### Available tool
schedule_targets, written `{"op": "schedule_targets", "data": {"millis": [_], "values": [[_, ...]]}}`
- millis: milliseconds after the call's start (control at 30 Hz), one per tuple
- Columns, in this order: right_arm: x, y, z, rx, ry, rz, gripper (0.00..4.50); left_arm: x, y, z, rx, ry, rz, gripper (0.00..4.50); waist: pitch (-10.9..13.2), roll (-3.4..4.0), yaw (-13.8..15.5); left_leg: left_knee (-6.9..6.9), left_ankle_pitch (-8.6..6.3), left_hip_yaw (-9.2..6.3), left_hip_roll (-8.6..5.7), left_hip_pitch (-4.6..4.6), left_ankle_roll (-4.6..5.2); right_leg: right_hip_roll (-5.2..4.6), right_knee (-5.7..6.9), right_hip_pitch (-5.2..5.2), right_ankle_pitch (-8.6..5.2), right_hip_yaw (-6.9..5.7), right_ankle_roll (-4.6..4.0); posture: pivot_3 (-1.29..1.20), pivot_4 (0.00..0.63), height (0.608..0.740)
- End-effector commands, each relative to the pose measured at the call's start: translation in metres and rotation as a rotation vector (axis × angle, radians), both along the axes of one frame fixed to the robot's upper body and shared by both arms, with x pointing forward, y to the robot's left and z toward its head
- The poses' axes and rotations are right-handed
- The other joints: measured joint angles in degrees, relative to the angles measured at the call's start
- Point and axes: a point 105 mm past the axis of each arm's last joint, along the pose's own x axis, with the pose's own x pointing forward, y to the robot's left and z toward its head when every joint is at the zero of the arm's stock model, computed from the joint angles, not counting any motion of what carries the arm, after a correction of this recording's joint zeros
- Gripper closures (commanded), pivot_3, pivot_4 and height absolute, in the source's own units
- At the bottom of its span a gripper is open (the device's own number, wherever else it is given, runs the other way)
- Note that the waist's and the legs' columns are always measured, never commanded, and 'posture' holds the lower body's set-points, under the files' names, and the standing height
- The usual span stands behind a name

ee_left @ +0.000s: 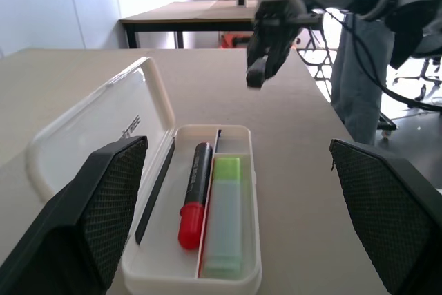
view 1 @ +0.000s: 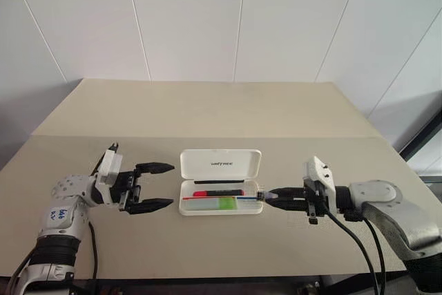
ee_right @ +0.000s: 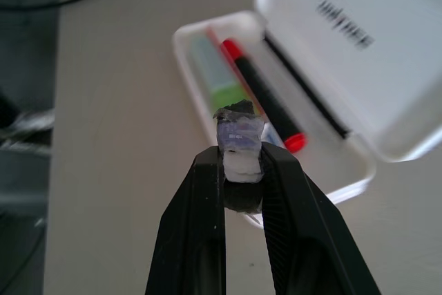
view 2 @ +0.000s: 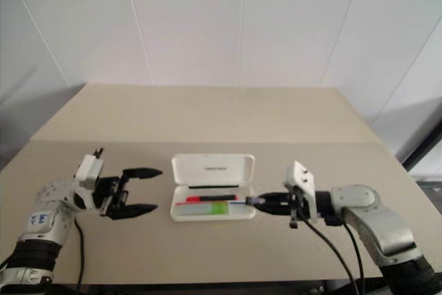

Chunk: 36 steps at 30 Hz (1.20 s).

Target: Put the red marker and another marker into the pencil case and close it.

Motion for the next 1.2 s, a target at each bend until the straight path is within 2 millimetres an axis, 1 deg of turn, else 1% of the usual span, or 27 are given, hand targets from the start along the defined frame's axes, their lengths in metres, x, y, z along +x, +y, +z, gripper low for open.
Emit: {"op": "schedule_targets", "data": {"millis": [33,167,367,500,767,1000,1200], "values": [[0.007,0.007,-0.002,-0.007,-0.015,0.055,3.37,-0.014,-0.002,0.004,0.007,-0.027,-0.087,0.00,0.00,0.00,0.02,0.00,0.00,0.00,0.00,0.00,0.00,0.00,0.02,-0.01,0.02,0.00,0.03,0.00,0.150,0.740],[0.018,0.017,-0.005,0.010,0.000,0.094,3.37,-0.018,0.001,0.004,0.014,-0.020,-0.080,0.00,0.01,0.01,0.01,-0.01,0.00,-0.01,0.00,0.00,0.00,0.01,0.06,-0.02,0.09,-0.01,0.17,0.00,0.150,0.740],[0.035,0.022,-0.008,0.022,0.032,0.089,3.37,-0.020,0.004,0.002,0.023,-0.013,-0.062,0.00,0.01,0.01,0.05,-0.01,-0.01,-0.01,0.00,-0.01,-0.01,0.00,0.07,-0.02,0.14,-0.02,0.26,0.00,0.150,0.740],[0.036,0.020,-0.012,0.002,0.057,0.113,3.37,-0.019,0.003,0.003,0.019,-0.017,-0.059,0.00,0.01,0.01,0.09,-0.02,-0.01,-0.02,0.00,-0.01,-0.01,0.00,0.08,-0.02,0.14,-0.04,0.26,0.00,0.150,0.740],[0.038,0.010,-0.022,-0.044,0.085,0.114,3.37,-0.021,0.002,0.003,0.016,-0.020,-0.054,0.00,0.01,0.02,-0.05,-0.01,-0.01,-0.01,0.00,0.00,-0.02,0.00,0.08,-0.02,0.25,-0.04,0.47,0.00,0.150,0.740],[0.045,0.013,-0.026,-0.046,0.091,0.111,3.37,-0.020,0.002,0.002,0.016,-0.021,-0.050,0.00,0.01,0.02,-0.08,0.00,-0.01,-0.01,0.00,0.01,-0.02,0.00,0.09,-0.02,0.26,-0.04,0.48,0.00,0.150,0.740],[0.048,0.016,-0.026,-0.044,0.087,0.119,3.37,-0.020,0.002,0.003,0.017,-0.024,-0.049,0.00,0.01,0.02,-0.01,-0.01,-0.01,-0.01,0.00,0.00,-0.02,0.00,0.09,-0.02,0.26,-0.04,0.48,0.00,0.150,0.740]]}}
